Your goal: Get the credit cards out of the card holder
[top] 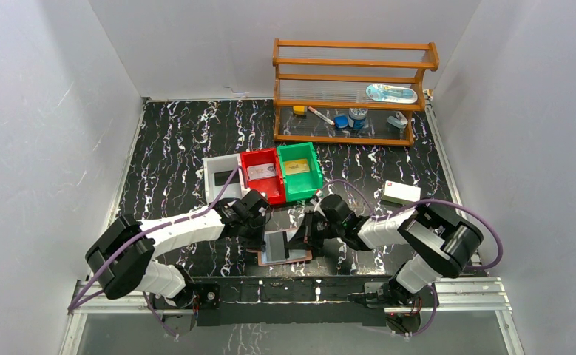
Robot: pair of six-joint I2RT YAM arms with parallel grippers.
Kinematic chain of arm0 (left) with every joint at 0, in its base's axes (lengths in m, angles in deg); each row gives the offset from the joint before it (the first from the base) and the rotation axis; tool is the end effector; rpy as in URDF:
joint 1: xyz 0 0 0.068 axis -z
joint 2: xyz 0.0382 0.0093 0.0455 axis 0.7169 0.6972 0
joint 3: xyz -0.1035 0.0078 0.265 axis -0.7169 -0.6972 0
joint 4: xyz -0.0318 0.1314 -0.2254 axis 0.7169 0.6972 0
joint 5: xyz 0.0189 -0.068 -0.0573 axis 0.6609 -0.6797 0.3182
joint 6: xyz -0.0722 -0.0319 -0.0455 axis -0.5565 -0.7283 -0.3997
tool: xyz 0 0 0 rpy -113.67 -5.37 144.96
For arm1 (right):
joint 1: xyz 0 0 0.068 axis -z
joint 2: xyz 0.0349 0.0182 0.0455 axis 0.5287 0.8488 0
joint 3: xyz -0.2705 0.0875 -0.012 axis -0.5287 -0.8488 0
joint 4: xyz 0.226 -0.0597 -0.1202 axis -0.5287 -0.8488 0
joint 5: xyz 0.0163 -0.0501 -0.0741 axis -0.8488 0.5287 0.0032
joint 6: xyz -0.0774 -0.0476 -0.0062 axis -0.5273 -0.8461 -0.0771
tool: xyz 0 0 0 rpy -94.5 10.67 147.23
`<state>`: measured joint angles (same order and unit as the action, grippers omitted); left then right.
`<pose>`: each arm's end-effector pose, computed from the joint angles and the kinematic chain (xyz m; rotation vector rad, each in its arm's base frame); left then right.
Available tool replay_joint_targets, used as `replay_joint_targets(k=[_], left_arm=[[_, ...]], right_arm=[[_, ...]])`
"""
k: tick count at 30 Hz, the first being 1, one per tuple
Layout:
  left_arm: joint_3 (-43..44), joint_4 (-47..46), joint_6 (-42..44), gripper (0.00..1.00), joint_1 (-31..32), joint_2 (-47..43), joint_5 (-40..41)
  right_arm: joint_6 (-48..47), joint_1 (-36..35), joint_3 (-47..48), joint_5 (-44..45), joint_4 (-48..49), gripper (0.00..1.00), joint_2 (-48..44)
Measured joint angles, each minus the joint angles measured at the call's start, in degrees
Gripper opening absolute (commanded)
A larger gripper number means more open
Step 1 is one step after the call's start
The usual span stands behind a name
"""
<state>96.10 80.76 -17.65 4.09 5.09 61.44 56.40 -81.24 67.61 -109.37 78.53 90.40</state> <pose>0.1690 -0.2085 0.1357 0.1701 2.7798 -0.5821 0.1652 0.2429 0.1081 0.1201 2.5958 1.4434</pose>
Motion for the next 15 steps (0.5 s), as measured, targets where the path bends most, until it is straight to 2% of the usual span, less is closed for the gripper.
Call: replay_joint_targets(k=[3, 6, 7, 9, 12, 15], left_arm=[[0.0, -0.1, 0.0, 0.0, 0.0, -0.2, 0.0], [-0.1, -0.1, 0.3, 0.0, 0.1, -0.5, 0.0], [-0.1, -0.1, 0.4, 0.03, 0.1, -0.5, 0.1], [0.0, 0.1, 0.7, 0.15, 0.1, -0.6, 0.2], [0.2, 1.1, 1.2, 0.24, 0.2, -1.5, 0.9], [1.0, 3.3, 1.6, 0.41, 0.2, -2.6, 2.2]], right_arm=[[0.1, 0.8, -0.5, -0.8, -0.1, 0.11, -0.1], [0.4, 0.9, -0.5, -1.5, 1.2, 0.06, 0.5], [0.5, 0.9, -0.5, -1.7, 1.6, 0.06, 0.9], [1.2, 0.9, -0.6, -2.0, 2.6, 0.06, 1.9], [1.8, 0.9, -0.6, -2.1, 3.2, 0.06, 2.6], [1.9, 0.9, -0.9, -1.8, 3.3, 0.06, 2.6]])
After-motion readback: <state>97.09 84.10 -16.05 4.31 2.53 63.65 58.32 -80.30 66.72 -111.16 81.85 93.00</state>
